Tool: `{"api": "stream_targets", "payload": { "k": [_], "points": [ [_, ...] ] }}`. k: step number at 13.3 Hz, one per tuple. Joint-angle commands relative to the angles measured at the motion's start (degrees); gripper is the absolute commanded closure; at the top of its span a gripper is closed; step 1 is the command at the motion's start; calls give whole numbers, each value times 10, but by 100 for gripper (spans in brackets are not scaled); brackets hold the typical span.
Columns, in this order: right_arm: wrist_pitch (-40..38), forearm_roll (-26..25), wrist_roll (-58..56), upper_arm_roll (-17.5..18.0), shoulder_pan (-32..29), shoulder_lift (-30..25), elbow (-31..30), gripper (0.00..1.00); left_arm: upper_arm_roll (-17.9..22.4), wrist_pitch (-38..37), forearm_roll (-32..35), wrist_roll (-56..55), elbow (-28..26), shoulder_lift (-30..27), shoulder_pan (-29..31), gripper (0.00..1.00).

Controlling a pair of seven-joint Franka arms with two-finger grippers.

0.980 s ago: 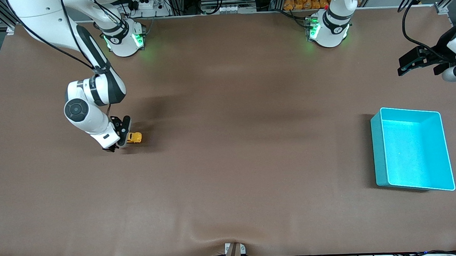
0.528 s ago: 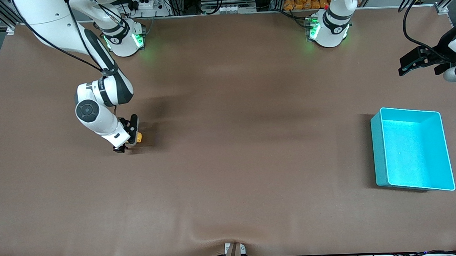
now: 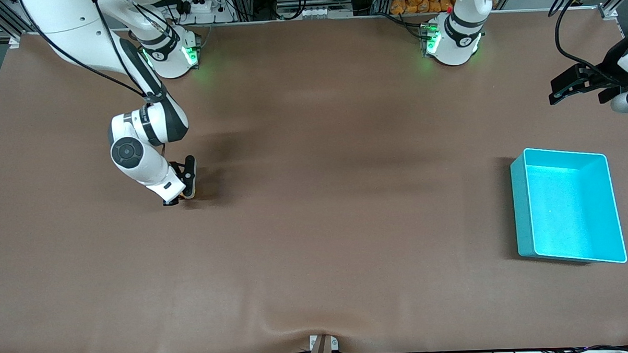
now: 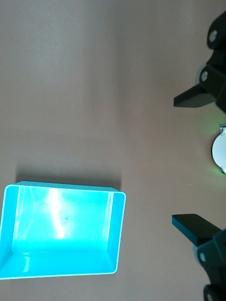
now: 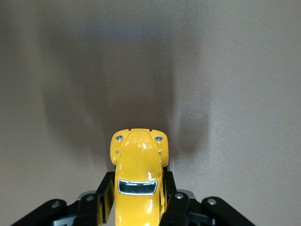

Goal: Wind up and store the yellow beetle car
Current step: 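Close the right gripper on the yellow car's body, then press the car down and drag it backward with the right gripper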

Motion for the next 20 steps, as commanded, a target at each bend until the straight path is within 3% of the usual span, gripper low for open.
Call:
{"api": "stream_targets", "payload": {
  "k": [1,2,3,12,20],
  "points": [
    [-12,0,4,6,-6,1,6,87,-2,-1,-12,-7,6,2,4,0],
    [-11,-1,2,6,-6,2,6,97,-2,-1,-12,-7,6,2,4,0],
    [-11,-1,1,5,-4,2,6,100,-2,-1,-12,-7,6,2,4,0],
    [-12,-2,-9,2,-11,6,5,100,-2,-1,-12,-7,6,2,4,0],
    [-18,-4,-75,2,-75,16,5,100,-2,-1,-12,-7,6,2,5,0]
  ]
}}
